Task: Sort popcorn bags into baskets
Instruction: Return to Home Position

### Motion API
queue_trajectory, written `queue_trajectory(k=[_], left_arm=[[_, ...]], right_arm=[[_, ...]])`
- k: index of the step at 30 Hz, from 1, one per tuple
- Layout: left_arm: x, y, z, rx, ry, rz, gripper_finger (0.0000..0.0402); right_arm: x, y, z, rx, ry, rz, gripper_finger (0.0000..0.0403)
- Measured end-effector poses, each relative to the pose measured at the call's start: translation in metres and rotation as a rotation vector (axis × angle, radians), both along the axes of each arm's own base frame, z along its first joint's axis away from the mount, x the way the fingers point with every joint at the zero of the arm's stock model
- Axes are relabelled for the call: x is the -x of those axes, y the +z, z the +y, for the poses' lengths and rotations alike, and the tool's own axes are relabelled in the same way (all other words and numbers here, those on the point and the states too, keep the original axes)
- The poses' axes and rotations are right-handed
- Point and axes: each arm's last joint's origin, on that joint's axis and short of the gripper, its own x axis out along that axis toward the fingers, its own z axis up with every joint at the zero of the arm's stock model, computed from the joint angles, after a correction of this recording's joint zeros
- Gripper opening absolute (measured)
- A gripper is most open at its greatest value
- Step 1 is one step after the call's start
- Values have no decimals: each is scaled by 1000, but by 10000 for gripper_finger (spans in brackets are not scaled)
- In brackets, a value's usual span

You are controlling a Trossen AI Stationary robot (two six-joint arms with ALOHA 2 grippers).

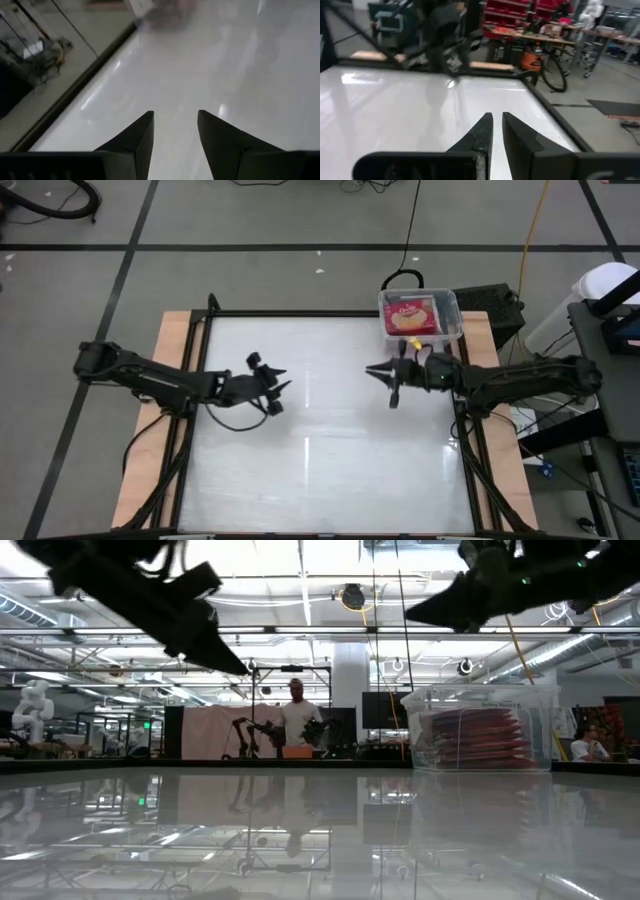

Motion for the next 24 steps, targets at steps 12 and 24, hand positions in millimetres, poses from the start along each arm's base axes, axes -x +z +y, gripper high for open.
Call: queue_trajectory(k=[12, 24], left_arm=[[52, -14, 5, -67, -57, -154, 156], [54, -18, 1, 2, -98, -121, 89]], right_arm=[[21, -49, 18, -54, 86, -21, 34], [38, -68, 18, -79, 91, -65, 34]])
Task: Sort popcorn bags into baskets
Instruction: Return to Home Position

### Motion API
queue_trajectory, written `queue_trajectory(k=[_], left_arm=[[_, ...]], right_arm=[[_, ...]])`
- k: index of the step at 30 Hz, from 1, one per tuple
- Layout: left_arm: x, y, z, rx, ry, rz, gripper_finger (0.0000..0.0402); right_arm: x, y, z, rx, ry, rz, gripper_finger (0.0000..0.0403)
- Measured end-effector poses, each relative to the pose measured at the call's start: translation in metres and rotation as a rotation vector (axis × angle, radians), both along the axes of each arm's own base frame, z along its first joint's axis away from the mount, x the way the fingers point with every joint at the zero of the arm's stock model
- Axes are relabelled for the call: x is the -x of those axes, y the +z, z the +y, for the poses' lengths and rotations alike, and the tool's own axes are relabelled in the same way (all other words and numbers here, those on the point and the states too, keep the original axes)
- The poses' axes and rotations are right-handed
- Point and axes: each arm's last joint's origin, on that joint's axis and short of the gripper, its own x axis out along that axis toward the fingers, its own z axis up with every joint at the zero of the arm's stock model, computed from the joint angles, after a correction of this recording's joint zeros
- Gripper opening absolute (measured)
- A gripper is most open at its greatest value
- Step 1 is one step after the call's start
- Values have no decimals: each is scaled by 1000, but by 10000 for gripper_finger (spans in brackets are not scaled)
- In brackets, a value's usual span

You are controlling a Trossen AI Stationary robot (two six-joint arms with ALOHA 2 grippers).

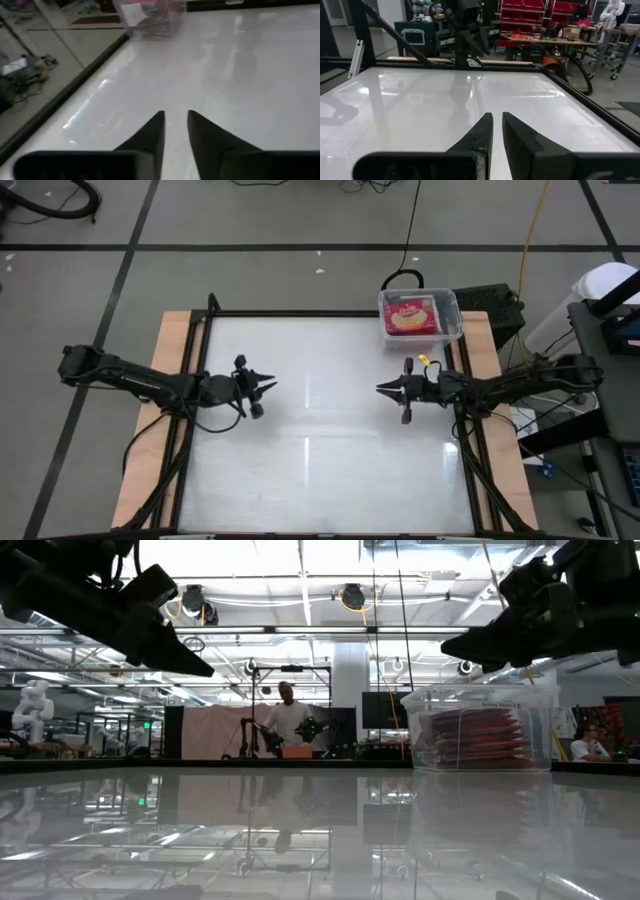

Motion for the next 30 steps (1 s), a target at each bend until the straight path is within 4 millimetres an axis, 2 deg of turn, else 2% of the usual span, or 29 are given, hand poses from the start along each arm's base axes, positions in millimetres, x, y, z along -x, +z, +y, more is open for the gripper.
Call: queue_trajectory(k=[5, 7, 12, 30], left_arm=[[1, -3, -4, 33, -86, 4, 20], [4, -6, -5, 44, -99, -1, 7], [15, -12, -4, 71, -93, -50, 6], [53, -22, 1, 28, -122, -197, 7]], right_arm=[[8, -1, 0, -16, -2, -30, 34], [10, 1, 0, -26, -2, -50, 34], [14, 8, 0, -22, -2, -112, 34], [19, 8, 0, 28, -1, -84, 34]])
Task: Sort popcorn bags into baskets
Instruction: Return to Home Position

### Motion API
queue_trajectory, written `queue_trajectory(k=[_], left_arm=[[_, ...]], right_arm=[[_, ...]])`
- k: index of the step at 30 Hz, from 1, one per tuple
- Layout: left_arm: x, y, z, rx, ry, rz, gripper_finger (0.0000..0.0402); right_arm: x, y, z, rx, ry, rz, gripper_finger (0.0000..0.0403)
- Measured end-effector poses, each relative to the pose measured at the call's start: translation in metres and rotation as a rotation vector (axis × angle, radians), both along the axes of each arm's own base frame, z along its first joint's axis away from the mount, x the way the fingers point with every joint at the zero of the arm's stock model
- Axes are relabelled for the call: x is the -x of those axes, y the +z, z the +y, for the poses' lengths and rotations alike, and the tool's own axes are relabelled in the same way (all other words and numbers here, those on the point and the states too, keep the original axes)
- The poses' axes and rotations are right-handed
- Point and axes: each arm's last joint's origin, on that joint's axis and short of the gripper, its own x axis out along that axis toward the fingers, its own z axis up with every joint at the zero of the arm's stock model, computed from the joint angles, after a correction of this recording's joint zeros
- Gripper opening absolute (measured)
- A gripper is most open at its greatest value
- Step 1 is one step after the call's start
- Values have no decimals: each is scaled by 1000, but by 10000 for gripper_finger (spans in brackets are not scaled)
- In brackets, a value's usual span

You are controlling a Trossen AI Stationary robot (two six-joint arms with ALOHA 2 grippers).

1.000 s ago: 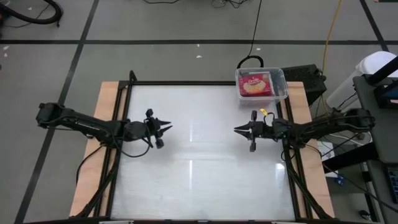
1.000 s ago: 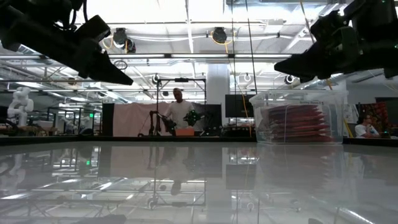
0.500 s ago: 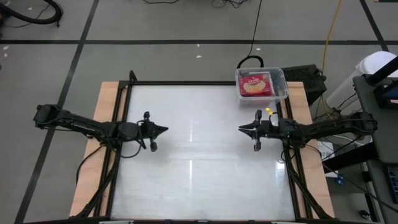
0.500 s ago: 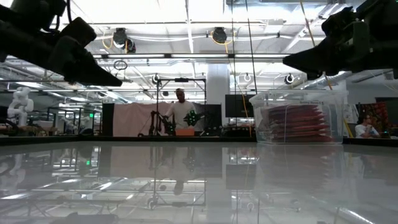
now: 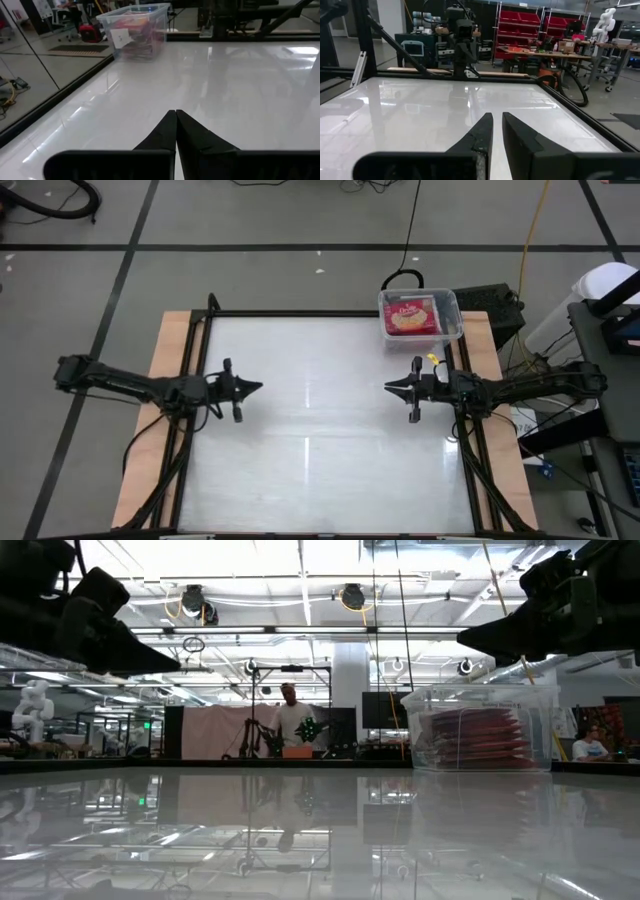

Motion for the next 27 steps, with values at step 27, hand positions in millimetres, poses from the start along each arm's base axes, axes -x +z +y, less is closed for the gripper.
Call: queue_trajectory(k=[27], left_arm=[[11, -2, 0, -37, -56, -59, 8]], right_arm=[[16, 15, -2, 81, -28, -106, 34]])
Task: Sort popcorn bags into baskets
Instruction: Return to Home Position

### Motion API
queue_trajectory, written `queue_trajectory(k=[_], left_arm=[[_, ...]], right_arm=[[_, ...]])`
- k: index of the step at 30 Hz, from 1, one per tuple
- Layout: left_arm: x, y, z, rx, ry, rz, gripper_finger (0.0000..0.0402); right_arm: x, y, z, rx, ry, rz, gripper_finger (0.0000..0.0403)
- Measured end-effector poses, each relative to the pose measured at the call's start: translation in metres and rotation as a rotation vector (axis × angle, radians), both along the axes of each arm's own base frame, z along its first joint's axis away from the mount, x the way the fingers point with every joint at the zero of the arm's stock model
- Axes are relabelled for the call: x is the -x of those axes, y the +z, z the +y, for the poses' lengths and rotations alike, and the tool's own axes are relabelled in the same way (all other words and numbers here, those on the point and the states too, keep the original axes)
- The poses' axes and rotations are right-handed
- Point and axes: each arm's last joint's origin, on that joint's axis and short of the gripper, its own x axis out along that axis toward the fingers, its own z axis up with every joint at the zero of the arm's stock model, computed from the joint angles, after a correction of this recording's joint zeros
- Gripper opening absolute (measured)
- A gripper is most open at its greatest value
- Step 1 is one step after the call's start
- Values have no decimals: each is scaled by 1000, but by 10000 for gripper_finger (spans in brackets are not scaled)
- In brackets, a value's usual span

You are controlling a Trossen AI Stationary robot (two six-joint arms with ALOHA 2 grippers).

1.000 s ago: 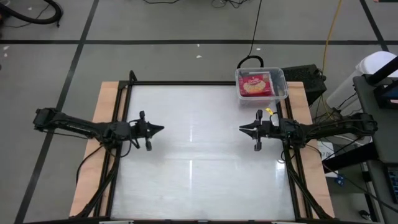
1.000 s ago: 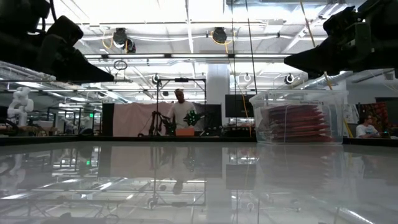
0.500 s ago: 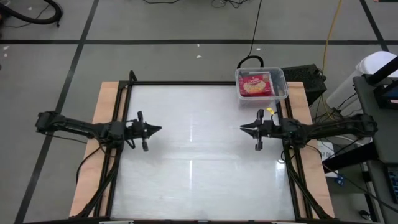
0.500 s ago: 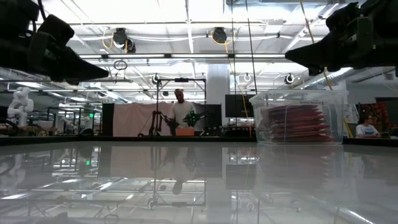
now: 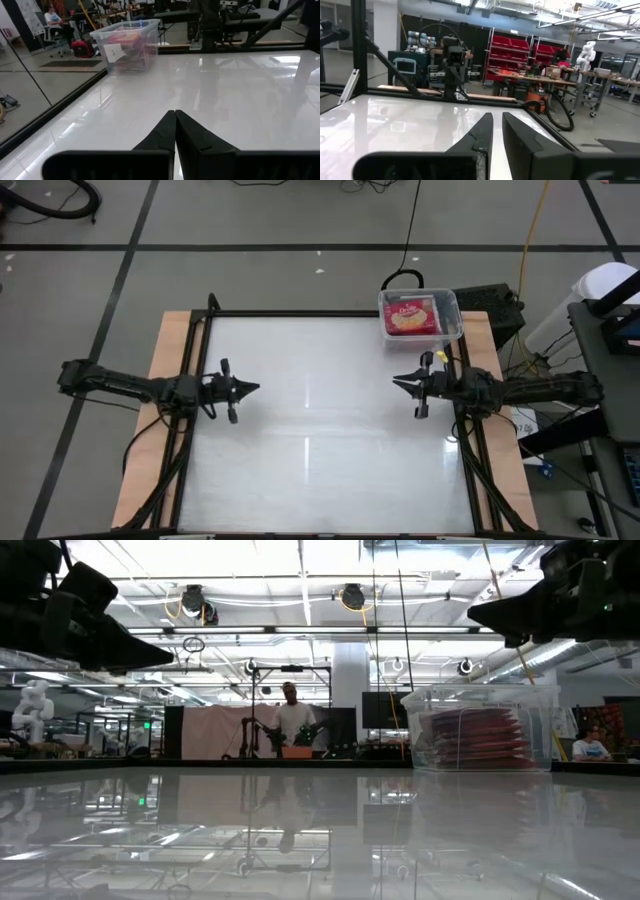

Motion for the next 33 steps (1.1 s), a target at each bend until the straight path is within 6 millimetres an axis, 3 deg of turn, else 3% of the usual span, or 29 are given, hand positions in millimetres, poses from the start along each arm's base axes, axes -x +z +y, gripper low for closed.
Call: queue_trajectory(k=[11, 19, 33], left_arm=[[6, 9, 0, -2, -31, -88, 9], [14, 13, 1, -12, -38, -128, 10], [26, 15, 2, -25, -58, -171, 10]], right_arm=[[9, -4, 0, -37, -3, 38, 34], [10, -12, -3, -67, -123, 119, 34], [13, -5, -2, 11, -97, 60, 34]])
